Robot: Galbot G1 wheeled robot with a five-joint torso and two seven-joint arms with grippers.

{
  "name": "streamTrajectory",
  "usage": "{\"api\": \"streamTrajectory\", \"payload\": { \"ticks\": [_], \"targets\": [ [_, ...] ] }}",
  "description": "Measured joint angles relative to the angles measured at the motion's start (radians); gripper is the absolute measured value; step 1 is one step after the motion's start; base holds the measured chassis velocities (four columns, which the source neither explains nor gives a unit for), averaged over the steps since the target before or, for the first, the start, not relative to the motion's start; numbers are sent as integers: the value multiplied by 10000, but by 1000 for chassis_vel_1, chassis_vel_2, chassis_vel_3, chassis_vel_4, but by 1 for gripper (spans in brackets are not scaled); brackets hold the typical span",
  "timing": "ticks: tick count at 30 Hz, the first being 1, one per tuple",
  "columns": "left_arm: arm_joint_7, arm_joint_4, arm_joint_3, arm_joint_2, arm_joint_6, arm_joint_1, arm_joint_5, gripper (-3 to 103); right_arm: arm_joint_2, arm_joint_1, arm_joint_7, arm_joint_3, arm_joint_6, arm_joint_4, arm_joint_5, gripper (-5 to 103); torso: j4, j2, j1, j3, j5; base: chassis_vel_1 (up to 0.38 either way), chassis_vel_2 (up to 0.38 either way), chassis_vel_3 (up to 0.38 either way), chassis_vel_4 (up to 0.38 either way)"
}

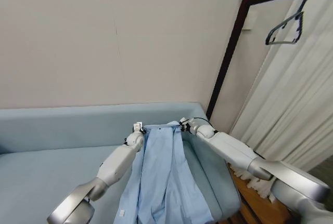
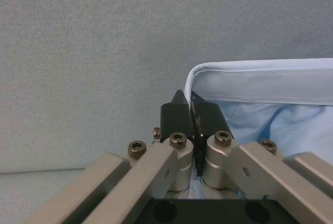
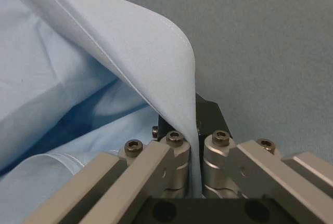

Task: Pick up the clothes from the sofa and hang them on the clothes hanger.

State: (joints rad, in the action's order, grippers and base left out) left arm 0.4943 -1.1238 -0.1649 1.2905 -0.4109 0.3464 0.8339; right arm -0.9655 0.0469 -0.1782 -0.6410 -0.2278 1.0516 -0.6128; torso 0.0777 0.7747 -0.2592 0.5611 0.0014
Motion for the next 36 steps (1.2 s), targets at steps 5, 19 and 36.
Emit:
{"api": "streamTrajectory", "payload": {
  "ticks": [5, 19, 36],
  "targets": [
    [-140, 821, -124, 314, 37, -107, -16, -1, -249, 153, -105, -126, 158, -559, 198, -2, 4, -1, -1, 0, -1, 0, 0, 0, 0],
    [-972, 1033, -352, 70, -467, 152, 289, 47, 4, 870, -688, 194, 1015, -1356, -181, 47, 3, -1, -1, 2, 1, 0, 0, 0, 0],
    [-1399, -399, 51, -754, -451, 882, 673, 100, 1571, 1197, -402, 504, 950, 349, -1225, 100, 3, -1, -1, 2, 1, 0, 0, 0, 0]
  ]
}}
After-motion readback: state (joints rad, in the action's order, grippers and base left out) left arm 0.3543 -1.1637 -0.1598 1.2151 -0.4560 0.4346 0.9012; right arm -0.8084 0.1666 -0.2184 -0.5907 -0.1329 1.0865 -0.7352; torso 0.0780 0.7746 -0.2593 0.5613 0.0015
